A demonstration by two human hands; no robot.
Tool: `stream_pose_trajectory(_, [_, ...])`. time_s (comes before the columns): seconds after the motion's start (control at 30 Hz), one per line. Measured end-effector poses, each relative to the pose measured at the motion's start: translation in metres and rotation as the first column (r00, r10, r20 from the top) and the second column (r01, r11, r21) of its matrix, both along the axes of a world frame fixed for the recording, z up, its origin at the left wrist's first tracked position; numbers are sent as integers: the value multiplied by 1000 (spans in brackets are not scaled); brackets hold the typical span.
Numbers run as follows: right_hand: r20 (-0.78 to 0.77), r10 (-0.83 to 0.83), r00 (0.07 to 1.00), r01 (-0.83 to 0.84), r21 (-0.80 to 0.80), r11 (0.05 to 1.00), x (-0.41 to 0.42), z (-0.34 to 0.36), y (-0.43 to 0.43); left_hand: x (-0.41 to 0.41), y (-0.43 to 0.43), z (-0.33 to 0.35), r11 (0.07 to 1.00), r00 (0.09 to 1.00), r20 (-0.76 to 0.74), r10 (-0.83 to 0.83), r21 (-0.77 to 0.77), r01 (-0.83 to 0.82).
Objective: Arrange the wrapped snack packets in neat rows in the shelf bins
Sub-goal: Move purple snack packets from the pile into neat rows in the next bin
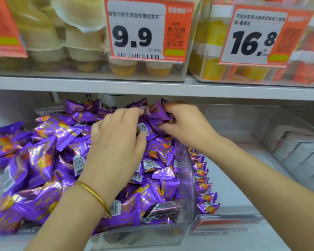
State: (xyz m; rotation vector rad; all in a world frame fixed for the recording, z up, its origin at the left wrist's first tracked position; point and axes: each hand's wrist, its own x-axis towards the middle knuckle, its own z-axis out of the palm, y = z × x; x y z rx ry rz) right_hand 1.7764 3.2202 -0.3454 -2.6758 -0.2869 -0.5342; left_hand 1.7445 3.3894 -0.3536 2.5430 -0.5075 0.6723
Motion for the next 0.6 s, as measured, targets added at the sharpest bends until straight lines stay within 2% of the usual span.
stream_pose_trajectory(0.07, [-9,37,999,-35,144,989,-20,10,1,0,0,3,999,999,14,-31,-32,31])
stream_pose_trajectory(0.17, [-242,296,924,-212,322,923,-59,26,4,-4,-4,7,980,982,15,-188,-67,188])
stream_pose_trajectory(0.2, [-185,320,929,-229,393,891,-68,23,2,-6,-6,8,958,964,9,-266,-108,265])
stream_pose_trajectory(0.27, [-22,229,973,-183,526,830,-77,13,-3,-10,-14,9,909,931,3,-365,-216,357])
stream_pose_trajectory(0.37, [4,224,975,-172,651,739,-80,-5,-9,-13,-23,11,846,912,6,-411,-370,383])
stream_pose_trajectory(0.4, [10,216,976,-160,706,690,-80,-9,-11,-13,-24,12,813,905,-9,-426,-444,378])
stream_pose_trajectory(0.47, [18,232,972,-140,840,523,-78,-11,-14,-10,-26,12,762,901,-35,-432,-549,345])
stream_pose_trajectory(0.6, [-47,205,978,-14,959,284,-77,-16,-19,-7,-30,12,709,904,-91,-418,-655,261])
